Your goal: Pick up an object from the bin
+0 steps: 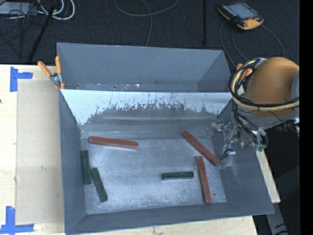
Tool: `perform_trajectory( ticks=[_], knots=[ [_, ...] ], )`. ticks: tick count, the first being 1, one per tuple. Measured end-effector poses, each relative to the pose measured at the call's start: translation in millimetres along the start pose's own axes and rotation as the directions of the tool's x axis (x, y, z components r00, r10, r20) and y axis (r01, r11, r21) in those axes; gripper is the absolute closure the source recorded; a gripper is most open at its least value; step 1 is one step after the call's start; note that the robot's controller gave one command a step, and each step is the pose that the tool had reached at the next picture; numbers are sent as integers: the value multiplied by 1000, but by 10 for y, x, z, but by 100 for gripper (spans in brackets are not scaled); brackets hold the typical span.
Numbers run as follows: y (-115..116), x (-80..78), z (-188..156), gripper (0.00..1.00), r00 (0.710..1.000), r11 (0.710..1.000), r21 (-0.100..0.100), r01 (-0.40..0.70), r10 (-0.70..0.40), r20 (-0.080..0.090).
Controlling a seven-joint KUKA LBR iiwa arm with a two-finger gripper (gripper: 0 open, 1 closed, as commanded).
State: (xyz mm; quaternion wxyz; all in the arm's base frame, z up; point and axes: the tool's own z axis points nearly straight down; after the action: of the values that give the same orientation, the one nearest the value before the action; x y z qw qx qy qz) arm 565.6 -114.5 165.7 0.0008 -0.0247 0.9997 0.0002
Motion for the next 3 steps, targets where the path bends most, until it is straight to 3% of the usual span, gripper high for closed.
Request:
perform_trajectory(
  ticks=[1,2,3],
  knots=[
    [95,-325,439,0,997,997,4,75,-75,7],
    [193,-18,801,0,995,995,-2,100,-100,-5],
    [-154,-577,892,100,997,997,-9,-76,76,-8]
  ],
)
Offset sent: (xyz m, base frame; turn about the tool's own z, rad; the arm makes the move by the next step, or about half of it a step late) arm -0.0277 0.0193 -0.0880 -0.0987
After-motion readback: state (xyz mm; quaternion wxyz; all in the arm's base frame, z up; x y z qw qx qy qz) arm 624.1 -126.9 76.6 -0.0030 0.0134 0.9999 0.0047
